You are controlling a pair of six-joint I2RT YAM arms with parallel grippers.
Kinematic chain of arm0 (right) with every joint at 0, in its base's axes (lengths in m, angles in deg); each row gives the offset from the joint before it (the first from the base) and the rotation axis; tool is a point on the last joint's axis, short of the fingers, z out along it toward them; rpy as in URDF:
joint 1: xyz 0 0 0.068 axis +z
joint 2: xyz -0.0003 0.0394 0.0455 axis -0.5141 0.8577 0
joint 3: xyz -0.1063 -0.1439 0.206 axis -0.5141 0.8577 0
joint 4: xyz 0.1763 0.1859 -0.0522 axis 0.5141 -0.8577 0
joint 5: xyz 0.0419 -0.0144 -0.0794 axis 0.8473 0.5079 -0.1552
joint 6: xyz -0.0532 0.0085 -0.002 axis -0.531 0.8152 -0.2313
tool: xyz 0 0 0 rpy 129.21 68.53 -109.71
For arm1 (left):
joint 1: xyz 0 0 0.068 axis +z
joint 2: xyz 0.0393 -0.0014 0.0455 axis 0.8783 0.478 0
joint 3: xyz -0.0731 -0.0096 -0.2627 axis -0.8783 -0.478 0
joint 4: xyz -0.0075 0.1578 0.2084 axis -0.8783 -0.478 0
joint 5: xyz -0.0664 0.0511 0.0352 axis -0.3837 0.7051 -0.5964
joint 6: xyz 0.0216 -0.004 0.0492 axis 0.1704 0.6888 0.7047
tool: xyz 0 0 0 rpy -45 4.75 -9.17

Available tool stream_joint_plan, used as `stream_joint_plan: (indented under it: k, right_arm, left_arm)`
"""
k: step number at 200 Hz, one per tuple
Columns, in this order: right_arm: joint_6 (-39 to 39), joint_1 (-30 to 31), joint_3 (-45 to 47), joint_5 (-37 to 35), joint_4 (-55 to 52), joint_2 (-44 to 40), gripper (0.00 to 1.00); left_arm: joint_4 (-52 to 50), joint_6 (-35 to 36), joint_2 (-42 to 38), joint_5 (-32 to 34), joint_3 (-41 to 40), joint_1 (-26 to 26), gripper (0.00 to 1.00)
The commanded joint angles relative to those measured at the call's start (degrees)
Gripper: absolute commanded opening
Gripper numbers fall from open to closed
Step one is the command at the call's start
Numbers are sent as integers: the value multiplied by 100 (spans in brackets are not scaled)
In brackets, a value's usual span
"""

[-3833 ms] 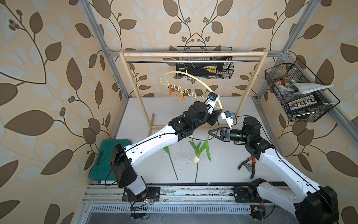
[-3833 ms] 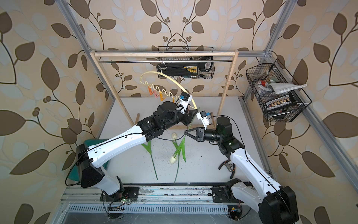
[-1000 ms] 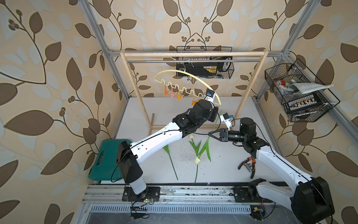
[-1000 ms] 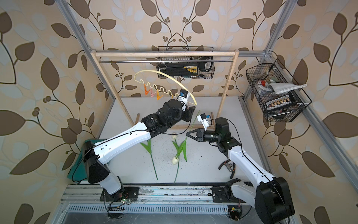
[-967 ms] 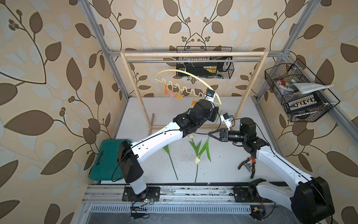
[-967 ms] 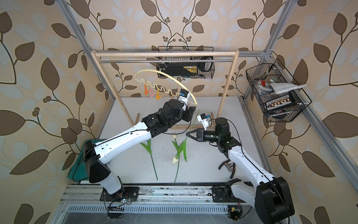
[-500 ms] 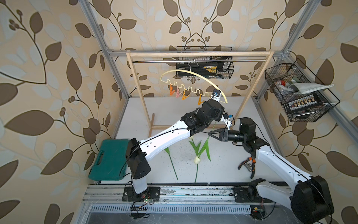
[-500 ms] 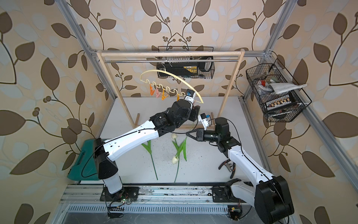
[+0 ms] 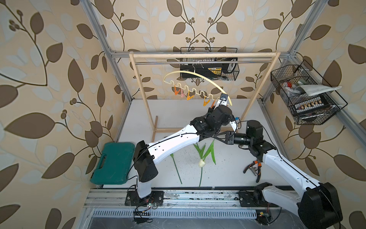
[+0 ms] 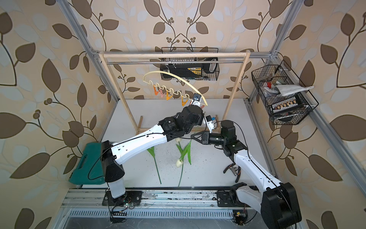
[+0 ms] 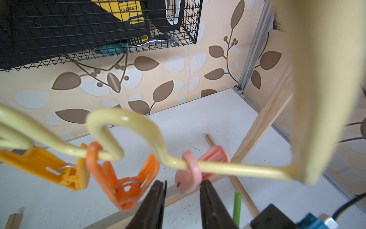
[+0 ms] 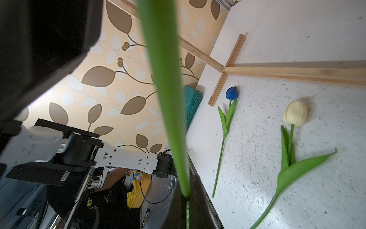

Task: Dry the flowers on a clothes hanger
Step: Open the clamp at the hanger.

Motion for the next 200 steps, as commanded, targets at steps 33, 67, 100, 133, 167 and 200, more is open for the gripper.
stream_joint_plan:
  k: [33,67,100,133,167,200]
  right_arm:
    - [-142,-61,77,-6,-17,35,1]
    - [-208,-213,68,39,-107,74,1]
    - [-269,-268,59,46,-210,62,0]
    - [-340,-266,8,23,-389,-25,1]
    - [-334,-269,-2,68,-426,-123,1]
    - [-262,-269,-2,123,-384,-226,1]
  left_arm:
    - [-416,-147,-398,-364,158,37,47]
    - [-757,-561,-955,-903,-319,61,75]
    - [-857,-826,-1604,-1814,-834,168,79]
    - [-932,-1113,-2217,-2624,-1239,376,78]
    - [-915,-1290,-2643,-2894,-1502,446,79]
    - [-927,-1394,-2698,-3119,-1557,459,79]
